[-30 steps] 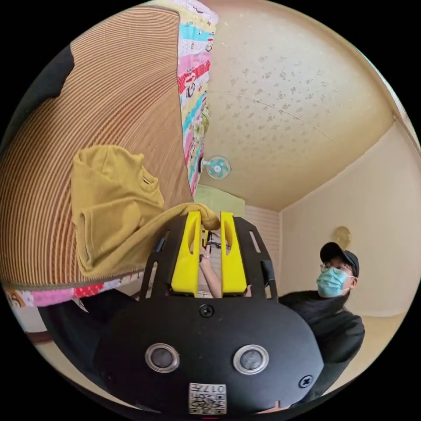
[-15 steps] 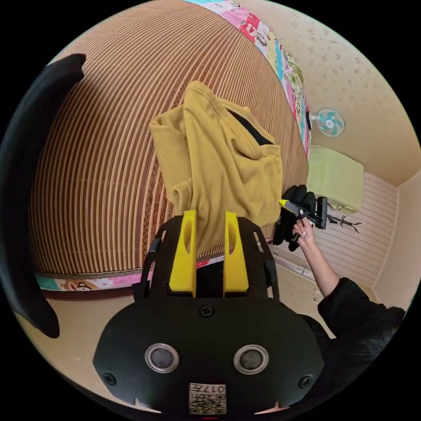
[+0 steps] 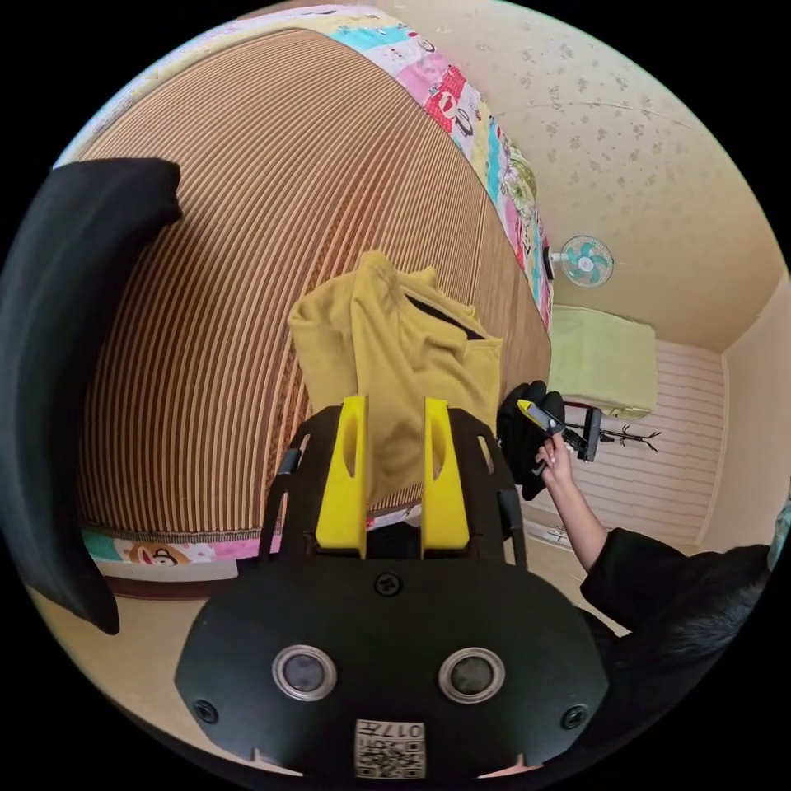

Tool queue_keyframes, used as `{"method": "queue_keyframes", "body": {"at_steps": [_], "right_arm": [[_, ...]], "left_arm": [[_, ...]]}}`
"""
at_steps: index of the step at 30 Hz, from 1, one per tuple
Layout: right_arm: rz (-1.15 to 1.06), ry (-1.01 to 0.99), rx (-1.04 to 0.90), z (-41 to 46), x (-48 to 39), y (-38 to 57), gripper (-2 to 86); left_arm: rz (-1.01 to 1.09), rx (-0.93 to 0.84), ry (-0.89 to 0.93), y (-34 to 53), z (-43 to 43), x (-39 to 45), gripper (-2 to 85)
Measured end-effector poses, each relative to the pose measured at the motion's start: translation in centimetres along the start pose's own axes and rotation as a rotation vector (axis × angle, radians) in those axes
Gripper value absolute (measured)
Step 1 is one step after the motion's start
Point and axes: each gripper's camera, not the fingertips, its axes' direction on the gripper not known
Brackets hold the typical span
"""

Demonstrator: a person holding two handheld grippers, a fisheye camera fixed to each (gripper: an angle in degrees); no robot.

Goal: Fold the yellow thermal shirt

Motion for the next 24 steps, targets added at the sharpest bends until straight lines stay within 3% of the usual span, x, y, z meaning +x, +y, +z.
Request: {"method": "queue_keyframes", "body": {"at_steps": [6,9,10,13,17,19,24], "right_arm": [[-0.209,0.114,-0.074,6.0,-5.0,-7.5,9.0],[-0.166,0.219,-0.178,9.6,-4.2,-8.5,6.1],[-0.119,0.148,-0.133,9.0,-3.3,-8.2,4.3],[0.029,-0.118,0.070,4.7,-0.2,-6.5,2.1],[0.118,-0.239,0.167,2.0,3.4,-5.8,1.7],[0.014,-0.215,0.106,2.5,2.9,-6.6,2.4],[-0.193,-0.014,-0.118,7.5,-1.7,-5.8,8.6]], "left_arm": [[0.056,-0.005,-0.162,-6.8,3.7,2.0,9.7],[0.042,-0.087,-0.261,-8.3,7.2,1.5,6.8],[0.015,-0.106,-0.277,-8.2,8.3,1.0,4.1],[-0.004,0.002,-0.151,-6.9,6.9,0.6,1.3],[-0.006,0.154,0.051,-4.6,3.7,-0.7,0.0],[-0.010,0.158,0.137,-4.2,3.2,-1.8,-0.2],[0.012,0.122,0.106,-3.9,3.7,-1.9,-0.3]]}}
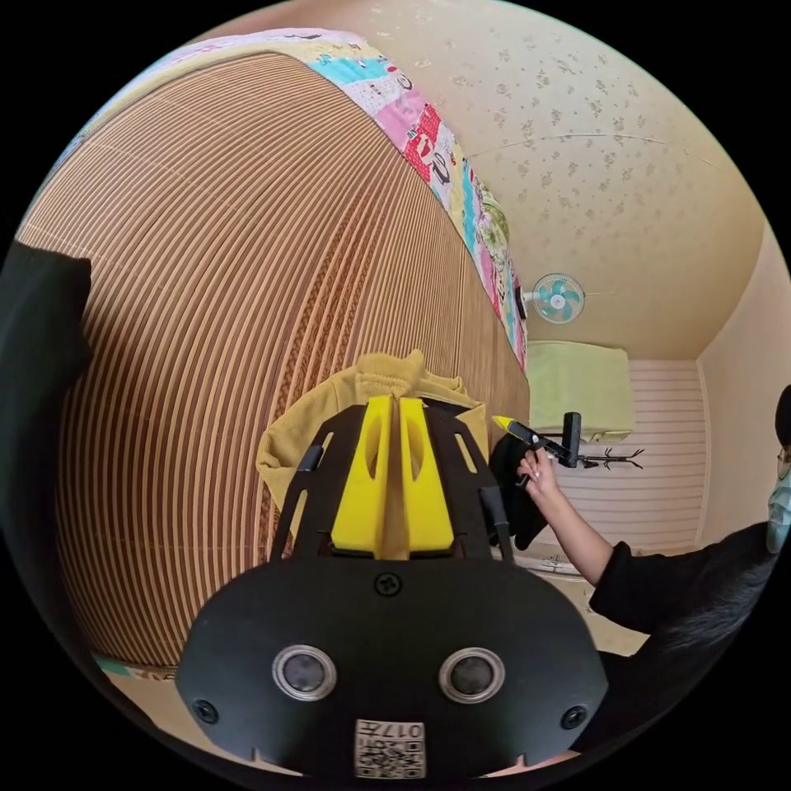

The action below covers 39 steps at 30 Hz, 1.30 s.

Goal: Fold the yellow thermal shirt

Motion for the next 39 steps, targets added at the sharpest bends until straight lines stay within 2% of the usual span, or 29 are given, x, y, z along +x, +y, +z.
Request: {"method": "queue_keyframes", "body": {"at_steps": [1,3,7,9,11,13,15,20,22,27,29,33,34,36,38,39], "right_arm": [[-0.009,0.106,-0.049,1.7,-0.7,0.4,7.5],[-0.001,0.132,-0.002,1.7,-1.1,1.3,4.9],[0.138,-0.119,0.255,-3.3,0.9,3.0,3.5],[0.208,-0.160,0.303,-4.0,2.6,3.1,3.4],[0.273,-0.146,0.299,-3.2,4.4,2.4,3.5],[0.315,-0.154,0.196,-0.1,6.3,0.7,3.8],[0.354,-0.148,0.147,1.3,6.9,0.2,4.4],[0.219,-0.026,0.251,-2.7,1.7,2.3,6.6],[0.063,0.010,0.217,-2.5,-3.0,3.7,6.6],[-0.248,-0.035,0.130,2.6,-13.1,4.9,2.9],[-0.256,-0.008,0.107,5.2,-15.4,4.6,2.0],[-0.221,0.024,0.045,12.0,-15.2,3.6,0.9],[-0.176,-0.041,0.116,11.5,-13.8,4.0,0.8],[-0.050,-0.155,0.066,10.4,-11.6,3.4,0.7],[-0.032,-0.195,0.085,7.9,-10.1,4.0,0.6],[-0.048,-0.189,0.113,6.0,-9.0,4.9,0.6]], "left_arm": [[-0.006,-0.001,0.000,0.2,0.0,0.0,-0.3],[-0.017,0.014,0.004,0.6,-0.5,-0.1,-0.3],[0.059,0.132,0.033,1.7,-3.4,1.1,-0.5],[0.067,0.138,0.077,1.4,-3.6,0.9,-0.4],[-0.011,0.133,0.058,0.7,-2.9,-0.4,-0.2],[-0.078,0.091,-0.060,-0.3,-1.0,-2.1,0.4],[-0.132,0.063,-0.095,-0.5,-0.2,-3.2,1.5],[-0.096,0.101,-0.075,3.3,-3.1,-2.6,10.9],[-0.137,0.056,-0.043,7.3,-3.4,-3.1,14.7],[-0.256,-0.060,-0.007,15.9,-0.9,-4.8,15.4],[-0.306,-0.082,0.006,18.1,0.2,-5.3,15.6],[-0.439,0.045,0.062,20.4,1.7,-6.3,11.2],[-0.515,0.104,0.095,20.8,2.1,-6.7,10.3],[-0.584,0.197,0.110,21.3,2.1,-6.4,8.3],[-0.538,0.287,0.109,21.2,1.5,-4.3,6.8],[-0.445,0.329,0.109,20.7,1.0,-1.9,6.4]]}}
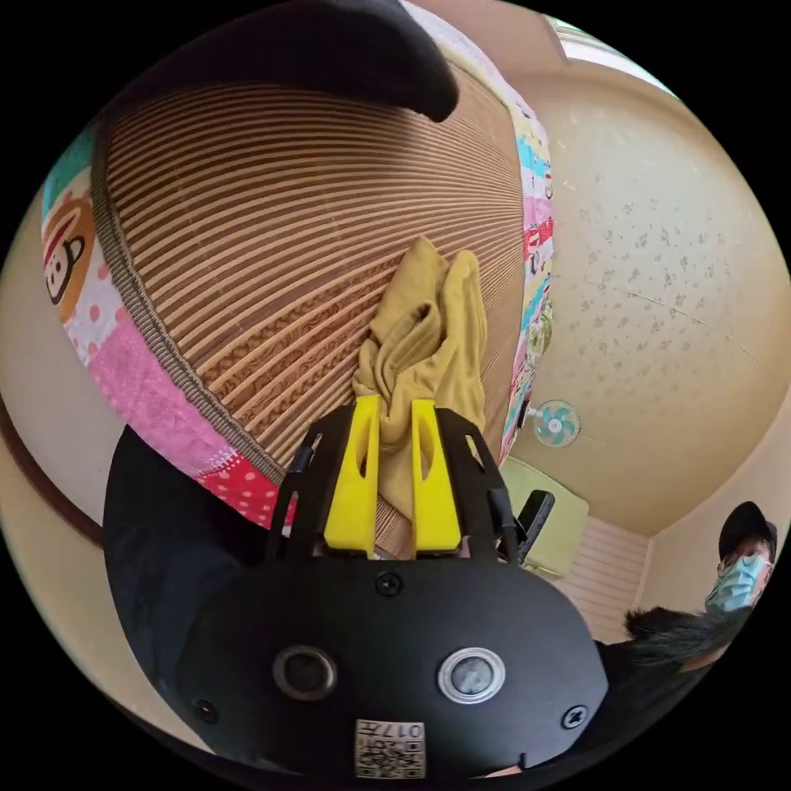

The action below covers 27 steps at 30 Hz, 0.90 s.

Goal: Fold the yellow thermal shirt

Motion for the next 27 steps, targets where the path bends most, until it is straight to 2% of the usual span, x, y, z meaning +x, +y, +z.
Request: {"method": "queue_keyframes", "body": {"at_steps": [2,5,7,10,12,15,17,20,23,27], "right_arm": [[-0.015,0.019,-0.005,-3.0,1.9,1.0,0.6],[0.042,0.021,-0.016,-7.8,7.2,2.7,0.6],[0.119,-0.007,-0.032,-11.0,12.6,3.9,0.6],[0.173,-0.037,-0.042,-14.3,18.3,5.3,0.7],[0.193,-0.026,-0.056,-15.9,20.7,5.7,0.8],[0.208,-0.050,-0.082,-17.7,23.4,6.0,1.2],[0.225,-0.083,-0.101,-18.2,24.7,5.9,1.5],[0.262,-0.178,-0.116,-18.1,26.3,5.9,2.5],[0.328,-0.347,-0.111,-17.2,27.6,5.6,5.3],[0.516,-0.686,-0.067,-14.5,29.4,5.7,12.6]], "left_arm": [[0.165,0.012,0.001,1.0,0.4,4.9,6.1],[0.471,-0.036,-0.094,4.7,4.3,14.3,5.8],[0.691,-0.129,-0.138,9.1,9.5,20.0,5.6],[0.834,-0.314,-0.186,15.0,17.2,22.6,5.7],[0.839,-0.403,-0.190,18.0,20.4,22.1,6.1],[0.832,-0.513,-0.080,21.3,22.2,20.5,5.0],[0.800,-0.488,-0.095,21.9,21.3,19.0,6.7],[0.653,-0.310,-0.233,20.3,17.7,15.0,11.3],[0.447,-0.257,-0.326,17.2,15.6,9.3,15.6],[0.221,-0.472,-0.296,15.6,18.2,1.7,15.2]]}}
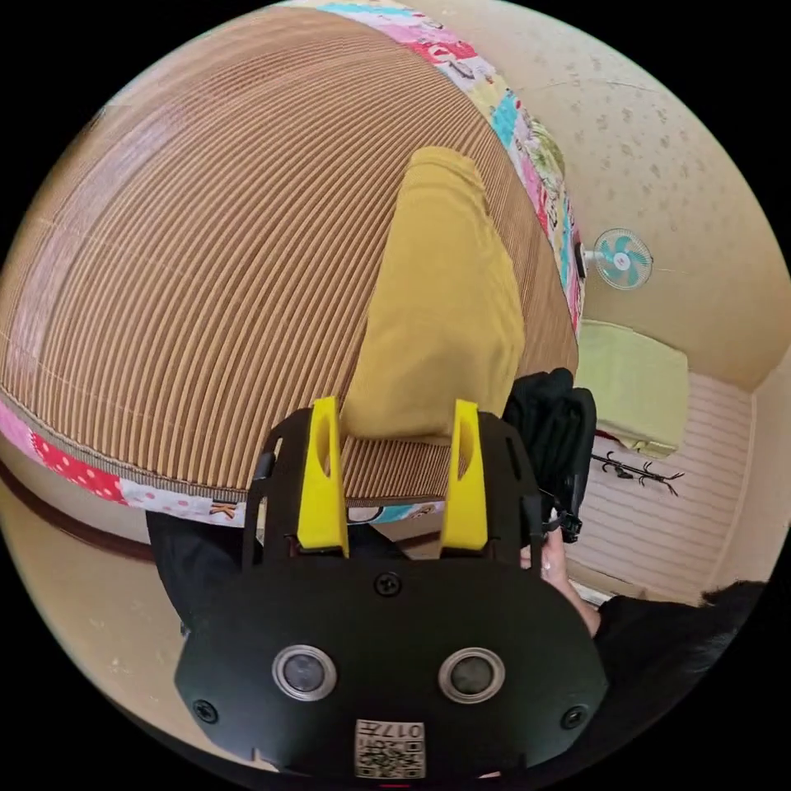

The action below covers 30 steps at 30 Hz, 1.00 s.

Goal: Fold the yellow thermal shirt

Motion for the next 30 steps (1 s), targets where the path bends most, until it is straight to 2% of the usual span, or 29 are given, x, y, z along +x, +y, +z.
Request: {"method": "queue_keyframes", "body": {"at_steps": [2,4,7,8,10,12,14,16,20,24,27,30], "right_arm": [[0.093,-0.141,0.019,0.9,1.5,-0.4,15.2],[0.205,-0.303,0.088,2.1,3.1,-0.9,18.8],[0.321,-0.419,0.226,3.5,4.2,-1.0,23.0],[0.330,-0.458,0.257,3.9,4.3,-1.0,23.8],[0.306,-0.668,0.425,4.7,3.9,-1.2,26.1],[0.302,-0.756,0.463,5.6,3.1,-1.9,25.8],[0.258,-0.803,0.408,7.3,1.4,-3.1,24.1],[0.164,-0.764,0.332,9.5,-2.9,-3.8,16.5],[0.014,-0.682,0.201,15.1,-12.7,-4.4,13.9],[-0.090,-0.778,0.086,26.7,-23.2,-4.3,12.9],[-0.180,-0.802,0.043,35.6,-29.3,-2.9,12.6],[-0.170,-0.777,-0.001,45.3,-31.4,-1.1,12.1]], "left_arm": [[-0.045,-0.034,0.057,0.2,1.2,-1.6,10.6],[-0.085,-0.015,0.239,1.2,1.1,-3.0,6.5],[0.022,-0.042,0.404,3.2,-0.7,-1.9,5.3],[0.052,-0.054,0.416,3.7,-1.3,-1.4,5.2],[0.153,-0.090,0.449,5.6,-3.7,0.1,5.2],[0.195,-0.111,0.444,6.6,-5.7,0.5,5.1],[0.252,-0.106,0.419,7.2,-8.2,0.6,5.1],[0.284,-0.066,0.447,7.4,-12.4,-0.2,5.1],[0.385,0.056,0.455,8.0,-21.7,-1.8,5.2],[0.496,0.228,0.467,10.2,-33.8,-5.1,5.4],[0.532,0.337,0.357,13.0,-41.4,-8.1,6.0],[0.373,0.456,0.160,16.7,-47.0,-12.8,7.7]]}}
